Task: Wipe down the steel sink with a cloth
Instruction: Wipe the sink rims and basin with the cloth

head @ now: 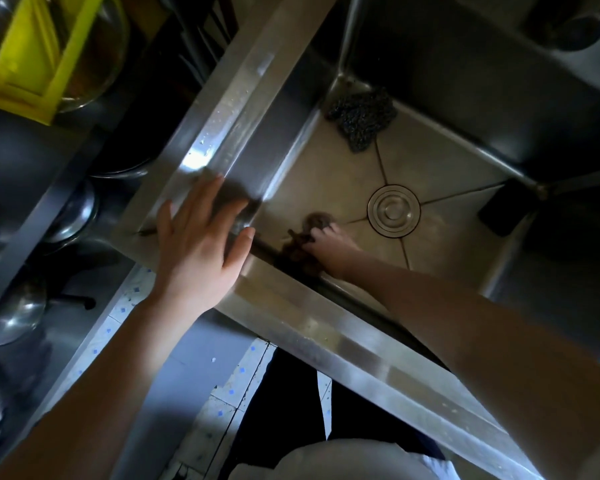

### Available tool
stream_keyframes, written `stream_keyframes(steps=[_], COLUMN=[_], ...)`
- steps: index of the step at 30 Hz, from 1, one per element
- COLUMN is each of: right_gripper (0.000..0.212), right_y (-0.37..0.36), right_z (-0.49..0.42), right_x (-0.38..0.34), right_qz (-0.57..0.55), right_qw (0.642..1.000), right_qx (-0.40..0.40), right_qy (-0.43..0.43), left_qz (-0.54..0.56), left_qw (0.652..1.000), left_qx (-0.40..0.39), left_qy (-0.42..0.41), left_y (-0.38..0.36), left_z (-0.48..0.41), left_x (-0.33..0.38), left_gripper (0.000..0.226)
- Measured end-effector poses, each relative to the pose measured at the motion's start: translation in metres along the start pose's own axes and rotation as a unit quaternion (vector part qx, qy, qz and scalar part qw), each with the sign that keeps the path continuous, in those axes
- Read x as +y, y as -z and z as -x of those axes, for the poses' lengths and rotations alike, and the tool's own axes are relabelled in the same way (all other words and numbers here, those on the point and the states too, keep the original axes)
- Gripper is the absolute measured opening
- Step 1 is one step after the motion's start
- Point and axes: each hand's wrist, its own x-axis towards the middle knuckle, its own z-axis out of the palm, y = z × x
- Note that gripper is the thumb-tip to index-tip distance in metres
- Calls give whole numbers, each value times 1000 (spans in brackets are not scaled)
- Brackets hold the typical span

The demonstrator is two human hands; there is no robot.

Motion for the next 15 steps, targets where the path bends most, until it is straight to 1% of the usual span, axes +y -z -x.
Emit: stream_keyframes(steps=[4, 5, 7, 10, 12, 15], right_gripper=[36, 35, 35, 36, 34, 37], right_y=[22, 25, 30, 35, 38, 45], right_z=[-41, -49, -61, -69, -74, -80], right_x=[-32, -38, -46, -43, -32, -12], right_qz=[-70, -70, -35, -9, -44, -110], right_qw=[996, 996, 997, 996, 991, 970], right_qx=[32, 39, 53, 81, 101, 132], right_qy=[-33, -37, -35, -43, -79, -173], left_qz=[6, 9, 16, 13, 20, 25], left_qw=[1000, 999, 999, 999, 999, 998], left_qx=[-24, -32, -46, -48, -44, -35], left_qy=[16, 16, 7, -13, -22, -38], left_y=[3, 4, 7, 10, 12, 13], left_z=[-8, -10, -15, -21, -25, -31], left_x=[-7, -8, -11, -12, -12, -16], left_gripper=[46, 47, 47, 47, 48, 47])
